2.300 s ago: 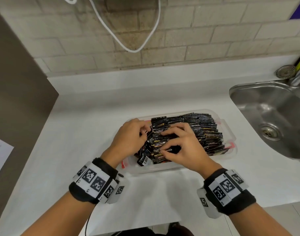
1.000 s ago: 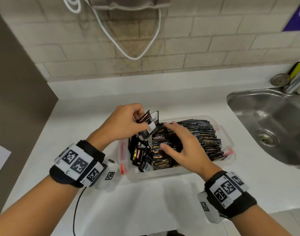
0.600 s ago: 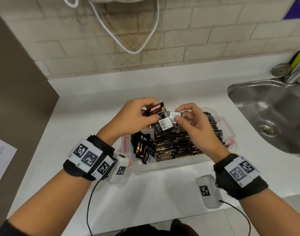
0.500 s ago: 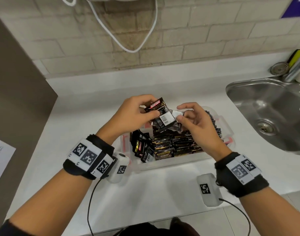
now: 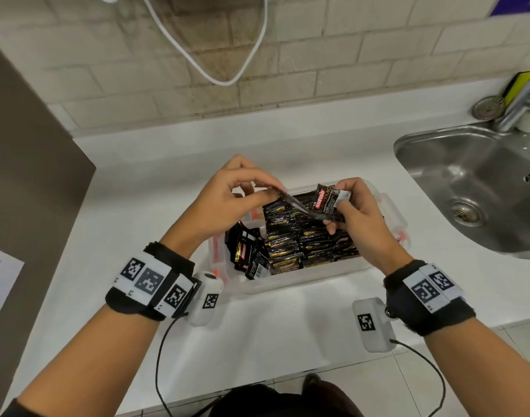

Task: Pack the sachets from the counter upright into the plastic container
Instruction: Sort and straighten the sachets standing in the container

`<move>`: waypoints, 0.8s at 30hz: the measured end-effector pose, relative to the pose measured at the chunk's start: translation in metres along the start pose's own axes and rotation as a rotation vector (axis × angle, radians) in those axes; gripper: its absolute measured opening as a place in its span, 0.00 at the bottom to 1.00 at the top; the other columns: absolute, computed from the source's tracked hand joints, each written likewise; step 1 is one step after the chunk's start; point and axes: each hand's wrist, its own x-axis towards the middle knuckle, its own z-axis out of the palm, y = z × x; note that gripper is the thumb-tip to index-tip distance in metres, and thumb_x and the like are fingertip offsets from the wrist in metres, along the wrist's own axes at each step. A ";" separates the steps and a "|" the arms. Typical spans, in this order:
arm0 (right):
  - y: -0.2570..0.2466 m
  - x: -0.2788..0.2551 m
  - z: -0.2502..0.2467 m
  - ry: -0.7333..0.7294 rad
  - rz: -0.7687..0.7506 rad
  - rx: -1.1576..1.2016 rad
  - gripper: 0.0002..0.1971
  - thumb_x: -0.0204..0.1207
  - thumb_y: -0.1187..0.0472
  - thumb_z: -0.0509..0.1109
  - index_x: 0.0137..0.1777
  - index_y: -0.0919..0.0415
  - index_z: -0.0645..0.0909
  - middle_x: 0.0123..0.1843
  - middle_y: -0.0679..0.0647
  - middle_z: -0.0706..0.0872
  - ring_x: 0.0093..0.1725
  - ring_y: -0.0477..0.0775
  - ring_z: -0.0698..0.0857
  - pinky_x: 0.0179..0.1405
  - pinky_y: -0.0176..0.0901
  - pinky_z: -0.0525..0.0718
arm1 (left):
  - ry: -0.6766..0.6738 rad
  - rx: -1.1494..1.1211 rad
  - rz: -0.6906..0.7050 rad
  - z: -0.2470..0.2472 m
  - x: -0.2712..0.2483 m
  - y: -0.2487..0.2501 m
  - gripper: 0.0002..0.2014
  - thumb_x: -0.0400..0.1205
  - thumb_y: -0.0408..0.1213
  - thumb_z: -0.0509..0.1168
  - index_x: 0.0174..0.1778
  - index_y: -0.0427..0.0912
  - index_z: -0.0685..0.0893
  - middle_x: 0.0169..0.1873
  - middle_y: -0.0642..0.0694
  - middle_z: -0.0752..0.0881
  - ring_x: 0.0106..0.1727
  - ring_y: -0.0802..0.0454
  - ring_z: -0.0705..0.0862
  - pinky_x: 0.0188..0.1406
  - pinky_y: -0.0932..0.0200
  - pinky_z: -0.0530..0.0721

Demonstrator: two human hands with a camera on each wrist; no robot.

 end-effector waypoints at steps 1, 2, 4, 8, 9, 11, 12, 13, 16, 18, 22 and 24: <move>0.000 0.001 -0.001 0.009 0.002 0.006 0.11 0.84 0.70 0.55 0.51 0.53 0.73 0.42 0.50 0.87 0.33 0.52 0.82 0.29 0.42 0.82 | -0.002 0.005 0.002 -0.001 -0.001 0.000 0.11 0.79 0.37 0.75 0.48 0.62 0.93 0.48 0.53 0.75 0.43 0.56 0.77 0.42 0.61 0.81; 0.000 0.001 -0.002 0.017 0.007 0.018 0.11 0.84 0.69 0.54 0.50 0.53 0.72 0.39 0.46 0.86 0.32 0.51 0.81 0.29 0.41 0.81 | -0.014 0.004 0.005 -0.001 -0.002 -0.001 0.14 0.80 0.34 0.74 0.48 0.64 0.93 0.48 0.52 0.75 0.44 0.52 0.76 0.44 0.59 0.82; -0.001 0.003 -0.002 0.030 0.025 0.048 0.08 0.81 0.66 0.56 0.48 0.53 0.71 0.37 0.44 0.86 0.31 0.52 0.81 0.29 0.41 0.81 | -0.069 -0.018 0.011 -0.003 -0.004 -0.003 0.20 0.83 0.27 0.70 0.49 0.61 0.93 0.47 0.54 0.82 0.41 0.45 0.78 0.41 0.60 0.81; -0.002 0.003 -0.003 0.041 0.030 0.077 0.04 0.77 0.63 0.59 0.47 0.52 0.71 0.36 0.44 0.85 0.31 0.52 0.80 0.31 0.44 0.80 | -0.187 -0.076 -0.049 -0.002 -0.009 -0.001 0.20 0.79 0.21 0.64 0.48 0.51 0.93 0.46 0.45 0.92 0.39 0.43 0.87 0.34 0.59 0.83; -0.002 0.003 -0.004 0.045 0.021 0.077 0.05 0.78 0.64 0.58 0.47 0.53 0.70 0.36 0.44 0.85 0.30 0.52 0.79 0.31 0.45 0.79 | -0.207 -0.080 -0.067 -0.002 -0.010 -0.001 0.18 0.76 0.22 0.64 0.49 0.49 0.93 0.49 0.42 0.91 0.45 0.39 0.88 0.37 0.54 0.86; -0.001 0.003 -0.004 0.053 0.005 0.071 0.06 0.80 0.66 0.57 0.47 0.53 0.70 0.34 0.44 0.84 0.29 0.52 0.78 0.31 0.45 0.78 | -0.262 -0.122 -0.100 -0.003 -0.012 -0.001 0.18 0.72 0.22 0.64 0.52 0.40 0.91 0.53 0.39 0.90 0.54 0.30 0.86 0.46 0.43 0.89; 0.000 0.003 -0.004 0.058 0.003 0.068 0.06 0.80 0.66 0.57 0.47 0.52 0.70 0.34 0.44 0.84 0.28 0.51 0.78 0.31 0.45 0.78 | -0.286 -0.159 -0.120 -0.003 -0.013 -0.002 0.18 0.72 0.23 0.64 0.55 0.36 0.90 0.55 0.37 0.89 0.56 0.27 0.84 0.49 0.38 0.89; 0.001 0.002 -0.004 0.062 0.002 0.067 0.06 0.79 0.65 0.58 0.47 0.52 0.70 0.34 0.44 0.84 0.28 0.51 0.78 0.30 0.44 0.79 | -0.295 -0.192 -0.141 -0.002 -0.013 -0.003 0.17 0.73 0.24 0.64 0.56 0.33 0.89 0.56 0.36 0.89 0.56 0.27 0.84 0.49 0.38 0.90; 0.003 0.001 -0.003 0.069 -0.007 0.065 0.04 0.77 0.63 0.59 0.47 0.51 0.71 0.36 0.43 0.84 0.28 0.51 0.79 0.30 0.44 0.80 | -0.233 -0.118 -0.177 0.004 -0.012 -0.004 0.09 0.80 0.26 0.71 0.54 0.39 0.91 0.53 0.43 0.90 0.52 0.33 0.87 0.45 0.49 0.91; 0.004 0.001 -0.003 0.073 -0.012 0.062 0.04 0.77 0.62 0.60 0.47 0.50 0.71 0.38 0.45 0.84 0.28 0.51 0.79 0.30 0.43 0.81 | -0.225 0.008 -0.155 0.008 -0.011 -0.008 0.10 0.81 0.25 0.71 0.52 0.45 0.91 0.52 0.51 0.91 0.47 0.39 0.88 0.43 0.48 0.92; 0.005 0.001 -0.003 0.089 -0.021 0.036 0.05 0.77 0.61 0.62 0.46 0.48 0.73 0.44 0.51 0.83 0.32 0.51 0.83 0.31 0.43 0.84 | -0.312 0.097 -0.093 0.014 -0.012 -0.013 0.17 0.81 0.29 0.72 0.60 0.56 0.85 0.38 0.64 0.84 0.38 0.60 0.80 0.38 0.68 0.78; 0.004 0.001 -0.002 0.095 -0.022 0.033 0.07 0.76 0.60 0.63 0.44 0.45 0.75 0.48 0.57 0.79 0.35 0.50 0.84 0.32 0.41 0.85 | -0.334 0.157 -0.103 0.018 -0.011 -0.015 0.20 0.80 0.31 0.74 0.63 0.57 0.80 0.30 0.61 0.80 0.35 0.57 0.77 0.39 0.68 0.76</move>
